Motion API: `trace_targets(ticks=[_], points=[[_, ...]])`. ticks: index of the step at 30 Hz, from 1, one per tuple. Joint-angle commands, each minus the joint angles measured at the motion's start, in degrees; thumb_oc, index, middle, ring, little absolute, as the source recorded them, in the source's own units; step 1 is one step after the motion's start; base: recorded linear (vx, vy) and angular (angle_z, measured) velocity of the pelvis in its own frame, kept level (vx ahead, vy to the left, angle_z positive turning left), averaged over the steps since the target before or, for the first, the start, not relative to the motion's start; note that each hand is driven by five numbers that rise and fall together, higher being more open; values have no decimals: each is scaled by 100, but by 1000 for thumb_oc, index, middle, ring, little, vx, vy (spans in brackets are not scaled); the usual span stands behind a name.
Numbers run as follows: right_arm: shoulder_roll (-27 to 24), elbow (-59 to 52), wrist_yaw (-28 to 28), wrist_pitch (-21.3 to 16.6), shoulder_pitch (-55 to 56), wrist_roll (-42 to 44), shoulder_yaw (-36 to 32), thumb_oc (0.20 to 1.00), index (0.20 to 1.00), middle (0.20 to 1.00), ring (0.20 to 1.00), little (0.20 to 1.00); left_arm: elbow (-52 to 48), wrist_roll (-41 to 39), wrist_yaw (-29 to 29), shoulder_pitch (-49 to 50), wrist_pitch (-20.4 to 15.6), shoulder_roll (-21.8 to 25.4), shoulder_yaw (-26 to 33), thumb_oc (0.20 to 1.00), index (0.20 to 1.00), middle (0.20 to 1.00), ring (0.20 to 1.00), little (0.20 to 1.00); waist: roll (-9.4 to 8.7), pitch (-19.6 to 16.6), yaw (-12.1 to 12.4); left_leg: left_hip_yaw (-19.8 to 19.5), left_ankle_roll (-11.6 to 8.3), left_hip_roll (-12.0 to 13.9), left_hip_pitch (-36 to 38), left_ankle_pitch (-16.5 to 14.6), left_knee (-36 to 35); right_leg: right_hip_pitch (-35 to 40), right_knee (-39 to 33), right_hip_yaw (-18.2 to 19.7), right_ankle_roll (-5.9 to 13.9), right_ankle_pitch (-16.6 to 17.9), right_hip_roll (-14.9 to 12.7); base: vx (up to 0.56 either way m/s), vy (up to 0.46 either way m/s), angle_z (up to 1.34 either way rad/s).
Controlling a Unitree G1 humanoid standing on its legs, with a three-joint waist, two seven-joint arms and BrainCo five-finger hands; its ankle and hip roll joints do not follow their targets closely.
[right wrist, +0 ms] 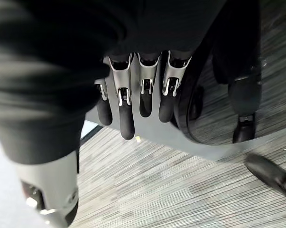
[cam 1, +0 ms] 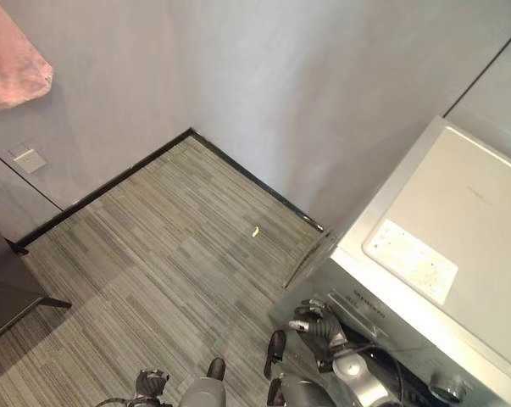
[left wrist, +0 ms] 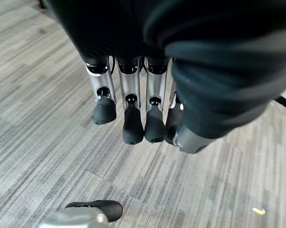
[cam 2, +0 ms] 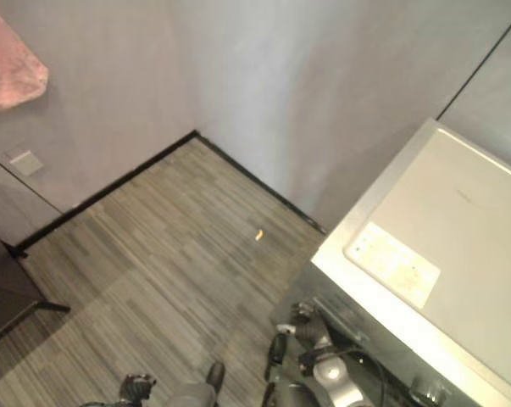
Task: Put brush and paste in cup on sink, flatten towel.
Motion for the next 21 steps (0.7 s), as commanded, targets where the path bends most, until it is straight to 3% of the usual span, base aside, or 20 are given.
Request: trace_targets(ticks=[1, 5, 6, 7, 13, 15, 21], points=[[-734, 170, -439, 22, -293, 128, -975, 1000, 1000, 1000, 1000, 1000, 187, 132, 49, -243, -84, 129, 42, 200, 200, 200, 200, 200, 74, 124, -63, -56, 167, -530, -63, 141, -250, 986, -646, 160, 168, -676, -56, 33, 7, 13], [-738, 550, -365, 55, -348, 154, -894, 1000, 1000, 1000, 1000, 1000, 162, 68, -44, -319, -120, 135, -9, 200, 200, 200, 200, 200, 124, 159, -94, -63, 144, -521, -86, 155, -252, 981, -654, 130, 160, -681, -65, 3, 1, -6], [-737, 707, -308, 74, -357, 182, -864, 1000, 1000, 1000, 1000, 1000, 196, -45, -163, -355, -115, 114, -8, 740, 740, 740, 740, 740, 141, 162, -104, -67, 138, -522, -99, 162, -251, 978, -661, 125, 149, -687, -66, 0, 0, 0], [-748, 869, -238, 105, -381, 209, -842, 1000, 1000, 1000, 1000, 1000, 311, -184, -315, -409, -97, 75, 5, 1000, 1000, 1000, 1000, 1000, 154, 170, -116, -68, 130, -517, -121, 176, -253, 967, -664, 123, 143, -684, -67, -10, 4, 5], [-798, 1905, 81, 324, -563, 202, -730, 1000, 1000, 1000, 1000, 1000, 1070, -512, -1029, -595, 100, -85, -59, 1000, 1000, 1000, 1000, 1000, 234, 151, -180, -59, 94, -497, -171, 207, -295, 954, -804, 145, 121, -661, -42, -3, 3, 2], [-790, 2380, 331, 432, -552, 187, -771, 1000, 1000, 1000, 1000, 1000, 1805, -633, -1564, -520, 288, -276, 48, 1000, 1000, 1000, 1000, 1000, 280, 24, -241, 1, 62, -457, -18, 193, -410, 1104, -971, 174, 98, -664, -2, 86, 4, 3], [-808, 2707, 669, 526, -489, 331, -871, 1000, 1000, 1000, 1000, 1000, 2003, -1060, -2125, -473, 408, -363, 189, 1000, 1000, 1000, 1000, 1000, 371, -81, -356, -5, 16, -413, 58, 194, -475, 1170, -1037, 177, 36, -708, 46, 30, -11, 1]])
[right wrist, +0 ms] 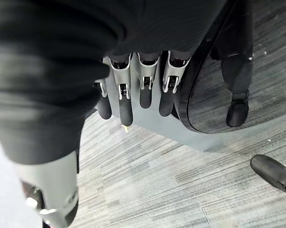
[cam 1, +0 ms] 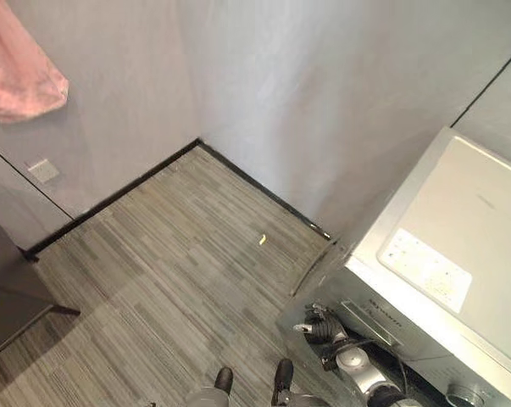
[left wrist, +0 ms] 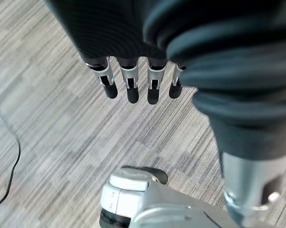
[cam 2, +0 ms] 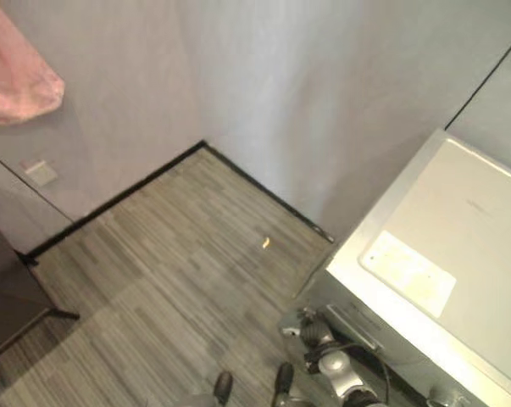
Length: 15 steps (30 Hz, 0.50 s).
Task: Put brush and paste in cup on sink, flatten towel.
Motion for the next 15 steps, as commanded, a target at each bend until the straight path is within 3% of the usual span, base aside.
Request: trace_targets(ticks=[1, 3, 4, 5, 6, 8, 9, 10, 11, 12, 13, 14, 15], points=[[-896, 861, 14, 747, 257, 334, -674, 1000, 1000, 1000, 1000, 1000, 165, -205, -376, -232, 80, -214, 61, 1000, 1000, 1000, 1000, 1000, 215, 226, -227, -63, 26, -106, -162, 17, -175, 439, 296, -34, 217, -1158, 257, 45, -43, 8], [-911, 988, 152, 812, 238, 221, -580, 1000, 1000, 1000, 1000, 1000, 128, -165, -471, -285, 98, -173, 21, 1000, 1000, 1000, 1000, 1000, 208, 282, -251, -63, -8, -132, -242, -121, 213, 405, 494, -6, 145, -1280, 240, 3, -22, 11], [-982, 1006, 153, 784, 216, 235, -584, 1000, 1000, 1000, 1000, 1000, 38, -185, -396, -363, 57, -135, -26, 1000, 1000, 1000, 1000, 1000, 194, 428, -224, -56, -70, -303, -615, -367, 1065, 346, 651, -14, 114, -1326, 150, -32, 4, 8], [-982, 1007, 153, 784, 214, 235, -585, 1000, 1000, 1000, 1000, 1000, 39, -185, -396, -365, 58, -135, -26, 1000, 1000, 1000, 1000, 1000, 193, 408, -233, -64, -69, -307, -648, -362, 1075, 321, 650, -23, 116, -1319, 147, -191, 28, 18], [-1111, 947, 142, 788, 95, 248, -539, 1000, 1000, 1000, 1000, 1000, -193, -198, -272, -500, 32, -93, -107, 1000, 1000, 1000, 1000, 1000, 235, 685, -154, -10, -269, -460, -1255, -361, 2087, 229, 790, -44, 19, -1364, 62, -145, 18, 28], [-1191, 1013, 106, 803, 68, 186, -501, 1000, 1000, 1000, 1000, 1000, -202, -131, -241, -506, 17, -87, -132, 1000, 1000, 1000, 1000, 1000, 283, 698, -119, -9, -292, -409, -1359, -393, 2283, 201, 810, -47, -19, -1389, 64, -81, 84, 51], [-1285, 1039, 52, 843, 16, 243, -614, 1000, 1000, 1000, 1000, 1000, -204, -77, -152, -488, 6, -106, -180, 1000, 1000, 1000, 1000, 1000, 269, 729, -166, 392, -251, 97, -1444, -511, 2300, 273, 761, -70, 16, -1417, -54, -5, 120, 66], [-1285, 1039, 52, 843, 16, 243, -613, 1000, 1000, 1000, 1000, 1000, -204, -77, -152, -488, 6, -106, -180, 1000, 1000, 1000, 1000, 1000, 268, 727, -167, 391, -251, 96, -1446, -510, 2298, 271, 762, -71, 16, -1417, -55, 34, 261, 62], [-1292, 1033, -8, 859, 37, 274, -708, 1000, 1000, 1000, 1000, 1000, -170, -4, -53, -447, 4, -80, -195, 1000, 1000, 1000, 1000, 1000, 273, 691, -156, 418, -285, 587, -1274, -339, 1742, 345, 798, -91, 101, -1418, -193, 41, 287, 29], [-1293, 1050, -17, 863, 77, 244, -746, 1000, 1000, 1000, 1000, 1000, -93, 27, 8, -426, 12, -64, -170, 1000, 1000, 1000, 1000, 1000, 279, 662, -173, 313, -363, 902, -1171, -126, 1430, 352, 896, -113, 146, -1461, -278, 40, 287, 24], [-1293, 1050, -17, 863, 76, 244, -746, 1000, 1000, 1000, 1000, 1000, -92, 27, 8, -427, 11, -64, -170, 1000, 1000, 1000, 1000, 1000, 275, 650, -182, 306, -363, 897, -1178, -104, 1407, 340, 893, -121, 146, -1455, -282, 40, 413, 16], [-1300, 1081, -85, 887, 142, 225, -864, 1000, 1000, 1000, 1000, 1000, -2, 25, 133, -444, 12, -54, -123, 1000, 1000, 1000, 1000, 1000, 338, 609, -252, 245, -491, 1544, -1137, 373, 789, 256, 1167, -125, 251, -1554, -475, 28, 294, 19], [-1300, 1079, -85, 888, 145, 224, -864, 1000, 1000, 1000, 1000, 1000, -1, 25, 134, -442, 12, -55, -123, 1000, 1000, 1000, 1000, 1000, 336, 617, -245, 258, -497, 1549, -1099, 394, 742, 255, 1190, -116, 247, -1572, -475, 27, 495, 16]])
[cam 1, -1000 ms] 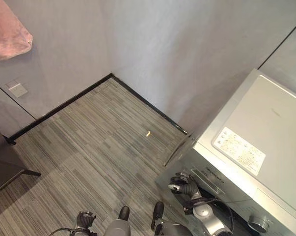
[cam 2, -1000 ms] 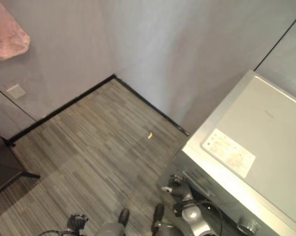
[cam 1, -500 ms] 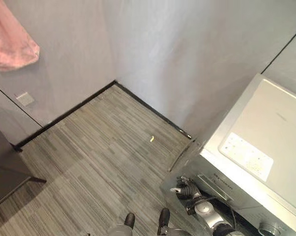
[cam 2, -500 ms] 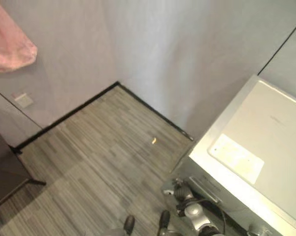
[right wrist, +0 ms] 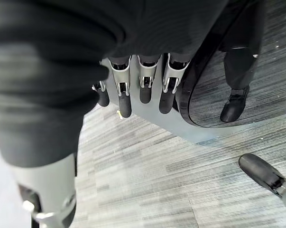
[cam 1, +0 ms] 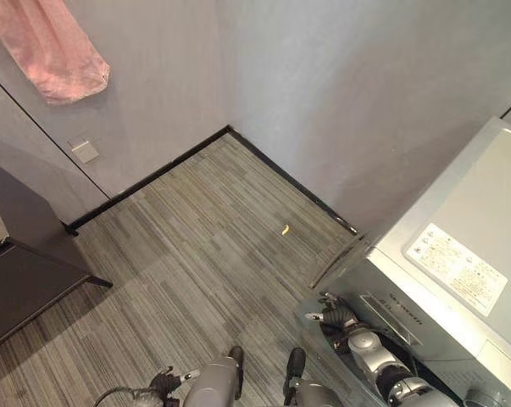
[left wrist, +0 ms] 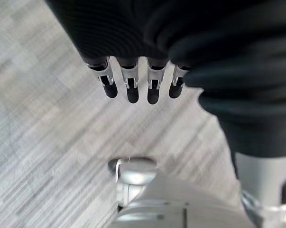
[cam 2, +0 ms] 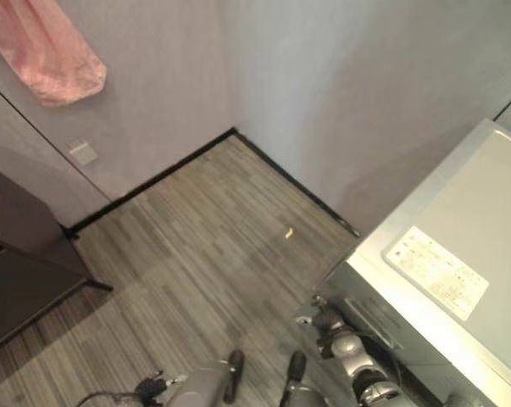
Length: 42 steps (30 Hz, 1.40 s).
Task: Put brush and paste in cup on sink, flatten towel.
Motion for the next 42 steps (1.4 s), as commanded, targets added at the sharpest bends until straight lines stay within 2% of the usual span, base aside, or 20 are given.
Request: trace_targets(ticks=[1, 3, 5, 7, 9, 10, 11, 12, 15, 16, 19, 24, 33, 35, 36, 37, 38, 40, 41, 42], points=[[-908, 626, -447, 614, 749, 180, -289, 1000, 1000, 1000, 1000, 1000, 56, 116, 193, 311, -18, -123, -127, 1000, 1000, 1000, 1000, 1000, 290, -7, -193, 22, -67, 646, 194, 1032, -1374, 143, 900, 31, 584, -1202, -131, -5, 372, 21], [-922, 682, -510, 651, 835, 116, -370, 1000, 1000, 1000, 1000, 1000, 43, 228, 266, 270, -7, -98, -160, 1000, 1000, 1000, 1000, 1000, 367, -67, -242, 9, -210, 946, 268, 1238, -1692, 95, 1119, 40, 698, -1240, -360, -11, 556, 32], [-958, 913, -522, 687, 861, 56, -441, 1000, 1000, 1000, 1000, 1000, 1, 411, 345, 205, -83, -137, -304, 1000, 1000, 1000, 1000, 1000, 505, -163, -275, -184, -338, 922, 335, 1152, -1623, 238, 1106, -41, 889, -1195, -680, 16, 694, 38], [-840, 945, -534, 736, 889, 64, -609, 1000, 1000, 1000, 1000, 1000, -60, 500, 399, 154, -72, -116, -317, 1000, 1000, 1000, 1000, 1000, 420, -262, -304, -220, -351, 460, 334, 686, -1246, 366, 851, -2, 1088, -529, -1179, 28, 682, 24], [-730, 842, -509, 821, 904, 35, -629, 1000, 1000, 1000, 1000, 1000, -84, 486, 406, 216, -48, 1, -236, 1000, 1000, 1000, 1000, 1000, 262, -237, -279, -99, -190, 83, 344, 414, -924, 144, 1005, -171, 950, 174, -1564, -10, 564, 0], [-657, 806, -479, 826, 900, -23, -569, 1000, 1000, 1000, 1000, 1000, -85, 519, 396, 252, -22, 69, -198, 1000, 1000, 1000, 1000, 1000, 225, -226, -207, 60, -110, 9, 380, 351, -894, 20, 1167, -441, 858, 189, -1641, -33, 693, -48], [-598, 795, -483, 787, 886, -11, -518, 1000, 1000, 1000, 1000, 1000, 10, 660, 339, 350, 43, 101, -193, 1000, 1000, 1000, 1000, 1000, 264, -184, -172, 251, 33, -111, 479, 343, -930, -122, 1469, -733, 747, -94, -1391, -42, 658, -88], [-565, 783, -482, 754, 911, 71, -539, 1000, 1000, 1000, 1000, 1000, 104, 760, 313, 384, 62, 111, -193, 1000, 1000, 1000, 1000, 1000, 262, -171, -210, 289, 88, -206, 543, 357, -967, -127, 1364, -598, 701, -399, -1012, -29, 496, -100], [-484, 807, -525, 721, 970, 315, -642, 1000, 1000, 1000, 1000, 1000, 277, 893, 267, 462, 110, 103, -183, 1000, 1000, 1000, 1000, 1000, 229, -143, -253, 377, 236, -501, 674, 322, -1046, -137, 1126, -606, 656, -608, -498, -21, 343, -19], [-484, 807, -525, 721, 970, 315, -642, 1000, 1000, 1000, 1000, 1000, 278, 893, 267, 462, 109, 103, -183, 1000, 1000, 1000, 1000, 1000, 230, -139, -252, 378, 235, -499, 680, 320, -1045, -132, 1127, -605, 655, -610, -497, 3, 159, 9], [-425, 903, -527, 712, 934, 607, -707, 1000, 1000, 1000, 1000, 1000, 299, 847, 206, 439, 127, 53, -145, 1000, 1000, 1000, 1000, 1000, 150, -109, -317, 362, 371, -778, 717, 221, -1002, -87, 757, -167, 637, -640, -69, 33, 151, 3], [-377, 910, -501, 645, 741, 1241, -920, 1000, 1000, 1000, 1000, 1000, 218, 507, 89, 328, 72, -76, -170, 1000, 1000, 1000, 1000, 1000, 116, -14, -330, 337, 460, -972, 627, 33, -810, -119, 530, -12, 705, -419, -39, 75, 61, 0], [-216, 795, -347, 716, 527, 1398, -766, 1000, 1000, 1000, 1000, 1000, 175, -612, -233, 128, 72, -87, 187, 1000, 1000, 1000, 1000, 1000, 79, 67, -382, -234, 295, -736, 1131, -171, -1083, -950, 98, 371, 868, -40, -61, 258, -129, 7], [-156, 852, -327, 687, 626, 1422, -765, 1000, 1000, 1000, 1000, 1000, 199, -822, -244, 76, 71, -74, 309, 1000, 1000, 1000, 1000, 1000, 25, -22, -394, -417, 175, -560, 1521, -262, -1279, -861, 328, 458, 801, -64, 35, 583, -386, 81], [-133, 894, -300, 692, 711, 1376, -708, 1000, 1000, 1000, 1000, 1000, 200, -1103, -207, 135, 59, -56, 443, 1000, 1000, 1000, 1000, 1000, 27, -142, -432, -500, 59, -247, 1700, -338, -1224, -794, 612, 331, 691, -209, 148, 524, -400, 109], [-131, 894, -300, 692, 710, 1376, -708, 1000, 1000, 1000, 1000, 1000, 200, -1103, -207, 135, 59, -54, 444, 1000, 1000, 1000, 1000, 1000, 15, -156, -448, -514, 62, -263, 1677, -321, -1228, -809, 607, 323, 694, -201, 130, 640, -600, 103], [-140, 830, -252, 652, 782, 1295, -541, 1000, 1000, 1000, 1000, 1000, 61, -1487, -241, 188, 57, -104, 557, 1000, 1000, 1000, 1000, 1000, 38, -104, -431, -501, -22, -32, 1450, -152, -415, -562, 772, 136, 449, -512, 297, 389, -438, 70], [-148, 848, -243, 670, 794, 1249, -499, 1000, 1000, 1000, 1000, 1000, 46, -1493, -249, 182, 61, -117, 561, 1000, 1000, 1000, 1000, 1000, 24, -88, -443, -437, 16, -33, 1226, 1, -56, -466, 729, 68, 374, -583, 303, 267, -344, 67], [-199, 899, -246, 694, 820, 1247, -513, 1000, 1000, 1000, 1000, 1000, -26, -1575, -226, 158, 69, -165, 563, 1000, 1000, 1000, 1000, 1000, 35, 57, -418, -106, 102, -64, 809, 192, 728, -212, 692, -57, 222, -708, 329, 123, -211, 52], [-210, 925, -240, 721, 812, 1242, -492, 1000, 1000, 1000, 1000, 1000, -60, -1646, -241, 165, 55, -177, 598, 1000, 1000, 1000, 1000, 1000, 28, 110, -373, -112, 178, -303, 656, 64, 924, -132, 656, -64, 199, -736, 343, 124, -211, 24]])
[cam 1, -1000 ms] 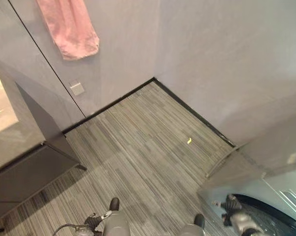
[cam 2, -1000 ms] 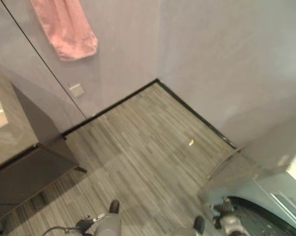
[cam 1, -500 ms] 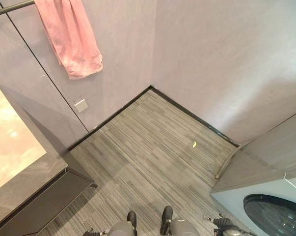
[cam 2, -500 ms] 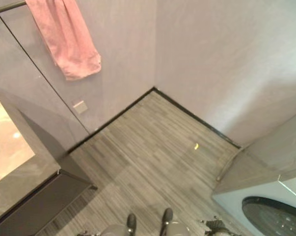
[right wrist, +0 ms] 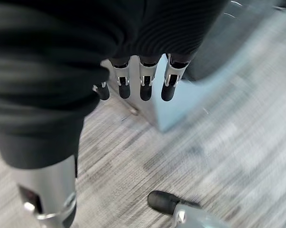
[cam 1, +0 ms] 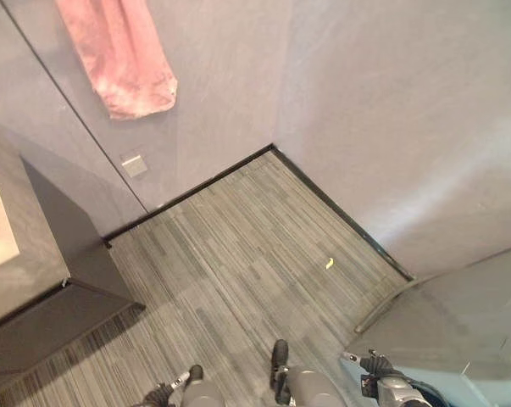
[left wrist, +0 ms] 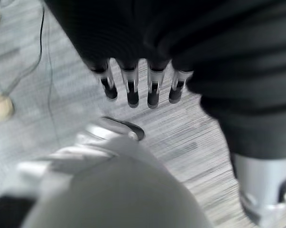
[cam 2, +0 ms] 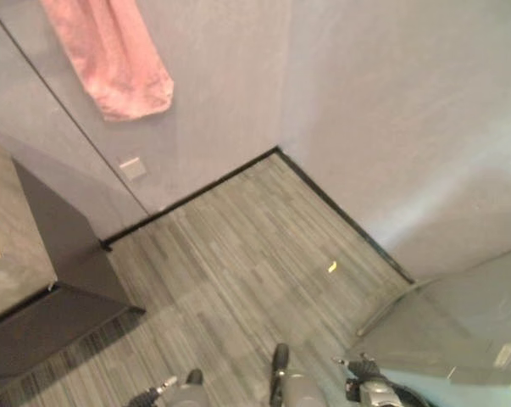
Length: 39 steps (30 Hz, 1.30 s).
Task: Put brush and paste in cup on sink, flatten towel.
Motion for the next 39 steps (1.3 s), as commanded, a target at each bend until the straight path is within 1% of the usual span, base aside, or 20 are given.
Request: trace_targets(ticks=[1, 2, 3, 4, 6, 7, 9, 13, 15, 17, 19, 22, 25, 26, 29, 31, 33, 35, 36, 39], points=[[-163, 7, 49, -2, 36, -88, 67, 1000, 1000, 1000, 1000, 1000, -192, -294, -18, 15, -22, -100, 26, 1000, 1000, 1000, 1000, 1000, 177, 229, -46, 349, 314, -354, 143, -480, 391, 110, 75, 226, 533, -455, -334, 100, -90, 22], [-195, 70, 43, 9, 6, -117, 88, 1000, 1000, 1000, 1000, 1000, -204, -321, -2, 26, -33, -127, 43, 1000, 1000, 1000, 1000, 1000, 204, 280, 32, 247, 354, -685, 26, -617, 409, 172, 22, 284, 538, -468, -269, 121, -57, 22], [-201, 127, 63, 38, -8, -158, 91, 1000, 1000, 1000, 1000, 1000, -172, -318, -22, 55, -33, -167, 55, 1000, 1000, 1000, 1000, 1000, 196, 242, 44, 229, 400, -883, -34, -734, 258, 215, -32, 287, 556, -488, -256, 194, -84, 23], [-200, 178, 63, 52, 5, -199, 97, 1000, 1000, 1000, 1000, 1000, -158, -281, -33, 73, -43, -187, 49, 1000, 1000, 1000, 1000, 1000, 189, 221, 47, 336, 426, -924, -82, -822, 73, 268, -88, 265, 578, -521, -246, 189, -47, -7], [-215, 254, 42, 82, -2, -250, 101, 1000, 1000, 1000, 1000, 1000, -125, -239, -10, 83, -41, -207, 66, 1000, 1000, 1000, 1000, 1000, 208, 254, 106, 531, 379, -886, -412, -587, -355, 368, -160, 199, 587, -603, -217, 197, 3, 19], [-219, 311, 19, 97, 11, -265, 82, 1000, 1000, 1000, 1000, 1000, -85, -234, 12, 100, -41, -183, 82, 1000, 1000, 1000, 1000, 1000, 265, 279, 222, 416, 264, -839, -541, -124, -965, 515, -183, 176, 554, -725, -94, 256, 32, 36], [-200, 365, -13, 94, 80, -295, 46, 1000, 1000, 1000, 1000, 1000, 6, -200, 38, 139, -45, -163, 120, 1000, 1000, 1000, 1000, 1000, 265, 288, 337, 247, 152, -729, -681, 271, -1493, 750, -244, 183, 569, -831, -2, 276, 38, 7], [-183, 431, -86, 120, 228, -271, -91, 1000, 1000, 1000, 1000, 1000, 152, -125, 154, 248, -50, -156, 256, 1000, 1000, 1000, 1000, 1000, 203, 227, 451, 508, 66, -422, -765, 483, -2250, 1120, -356, 226, 641, -990, -15, 260, 141, -32], [-186, 492, -116, 117, 250, -207, -197, 1000, 1000, 1000, 1000, 1000, 192, -121, 205, 276, -67, -140, 328, 1000, 1000, 1000, 1000, 1000, 196, 212, 486, 647, 37, -318, -730, 564, -2402, 1266, -394, 233, 680, -1025, -40, 262, 289, -8], [-145, 557, -90, 135, 340, -214, -328, 1000, 1000, 1000, 1000, 1000, 280, -52, 236, 353, -64, -107, 402, 1000, 1000, 1000, 1000, 1000, 200, 70, 518, 742, 45, -157, -574, 715, -2319, 1422, -386, 269, 832, -1034, -177, 318, 503, -39], [-128, 575, -51, 144, 344, -243, -325, 1000, 1000, 1000, 1000, 1000, 292, 19, 219, 336, -70, -82, 381, 1000, 1000, 1000, 1000, 1000, 185, 19, 513, 716, 76, -187, -568, 715, -2209, 1416, -346, 282, 891, -998, -263, 149, 364, -22], [-18, 568, -6, 165, 386, -178, -419, 1000, 1000, 1000, 1000, 1000, 266, 174, 160, 296, -47, 28, 311, 1000, 1000, 1000, 1000, 1000, 52, -88, 502, 686, 268, -393, -505, 378, -1759, 1290, 64, 380, 1061, -869, -623, 147, 429, 7], [91, 465, 49, 170, 342, -114, -447, 1000, 1000, 1000, 1000, 1000, 210, 335, 84, 269, -2, 188, 254, 1000, 1000, 1000, 1000, 1000, -20, -110, 430, 672, 512, -678, -357, 66, -1530, 872, 1123, 434, 1168, -298, -965, 138, 432, 6], [115, 397, 54, 143, 332, -94, -428, 1000, 1000, 1000, 1000, 1000, 195, 372, 83, 268, -11, 228, 218, 1000, 1000, 1000, 1000, 1000, -4, -87, 392, 629, 599, -785, -294, -18, -1481, 760, 1511, 473, 1142, -44, -1055, 116, 413, 15], [169, 266, 70, 111, 283, -37, -412, 1000, 1000, 1000, 1000, 1000, 188, 506, 7, 264, 39, 289, 133, 1000, 1000, 1000, 1000, 1000, 134, -43, 303, 509, 718, -910, -92, -169, -1482, 416, 2316, 308, 976, 74, -1087, 152, 335, 49], [194, 233, 93, 91, 278, -37, -316, 1000, 1000, 1000, 1000, 1000, 219, 578, -35, 265, 36, 306, 76, 1000, 1000, 1000, 1000, 1000, 184, -33, 207, 323, 738, -1000, 72, -176, -1573, 196, 2099, 404, 875, -180, -759, 191, 176, 40], [190, 182, 117, 65, 267, -54, -206, 1000, 1000, 1000, 1000, 1000, 247, 670, -67, 251, 43, 332, 43, 1000, 1000, 1000, 1000, 1000, 181, 16, 149, 152, 720, -1081, 199, -201, -1638, 104, 1454, 491, 857, -409, -519, 179, 51, 50], [179, 130, 126, 68, 194, -70, -106, 1000, 1000, 1000, 1000, 1000, 240, 693, -65, 213, 39, 309, -24, 1000, 1000, 1000, 1000, 1000, 166, 98, 85, -4, 686, -1146, 276, -258, -1658, -68, 695, 615, 904, -331, -468, 171, -28, 78], [153, 124, 121, 97, 119, -66, -78, 1000, 1000, 1000, 1000, 1000, 249, 678, -71, 152, 40, 286, -81, 1000, 1000, 1000, 1000, 1000, 129, 173, 32, -122, 667, -1220, 319, -302, -1659, -266, 190, 731, 1027, -79, -481, 142, -30, 64], [127, 143, 115, 129, 61, -125, -55, 1000, 1000, 1000, 1000, 1000, 281, 630, -58, 127, 31, 220, -83, 1000, 1000, 1000, 1000, 1000, 94, 259, 16, -249, 626, -1257, 400, -399, -1614, -343, -164, 707, 1121, 143, -547, 162, -69, 62]])
